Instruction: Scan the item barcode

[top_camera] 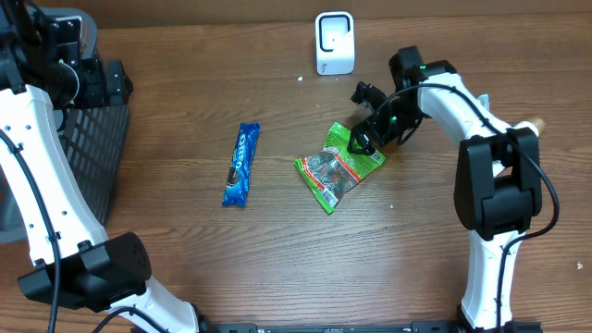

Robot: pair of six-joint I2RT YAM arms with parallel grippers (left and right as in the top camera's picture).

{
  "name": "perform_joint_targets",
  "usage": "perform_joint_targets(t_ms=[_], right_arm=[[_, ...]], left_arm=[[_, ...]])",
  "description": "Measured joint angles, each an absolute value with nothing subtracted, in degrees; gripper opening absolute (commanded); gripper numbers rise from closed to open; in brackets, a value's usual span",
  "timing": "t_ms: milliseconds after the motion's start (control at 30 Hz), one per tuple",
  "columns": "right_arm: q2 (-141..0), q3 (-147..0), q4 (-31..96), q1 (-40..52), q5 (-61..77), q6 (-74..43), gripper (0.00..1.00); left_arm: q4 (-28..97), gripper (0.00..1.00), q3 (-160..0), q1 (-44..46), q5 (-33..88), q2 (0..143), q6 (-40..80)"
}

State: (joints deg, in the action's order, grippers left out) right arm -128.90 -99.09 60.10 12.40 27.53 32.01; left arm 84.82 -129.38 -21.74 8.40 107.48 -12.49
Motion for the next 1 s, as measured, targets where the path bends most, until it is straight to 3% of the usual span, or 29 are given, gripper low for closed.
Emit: perform_joint_targets(t_ms=[200,367,567,867,933,1000], right_arm=[[-129.6,-98.9,59.4,14.2,29.9,32.7,0.97],[-129.9,-98.9,59.5,16.8,30.5,32.6,0.87],[-130.1,-98.9,59.9,17.7,29.8,29.6,0.63],[-128.9,-94.7,57.1,17.2,31.4,28.1,0.63],[-128.2,-93.2,56.8,17.2,32.1,28.1,0.44],[-127.9,-91.7,56.1,17.2,32.6,27.4,0.35]], left_arm=[[84.8,1.0,-129.4,-21.7,8.4,107.5,-12.5],[84.8,1.0,-129.4,-21.7,8.4,107.5,-12.5],[84.8,1.0,-129.4,-21.7,8.4,107.5,-12.5],[84.8,0.99,-129.4,-21.7,8.4,107.5,-12.5],[84.8,1.0,-129.4,-21.7,8.4,107.5,-12.5],[84.8,0.99,-129.4,-21.7,8.4,107.5,-12.5]])
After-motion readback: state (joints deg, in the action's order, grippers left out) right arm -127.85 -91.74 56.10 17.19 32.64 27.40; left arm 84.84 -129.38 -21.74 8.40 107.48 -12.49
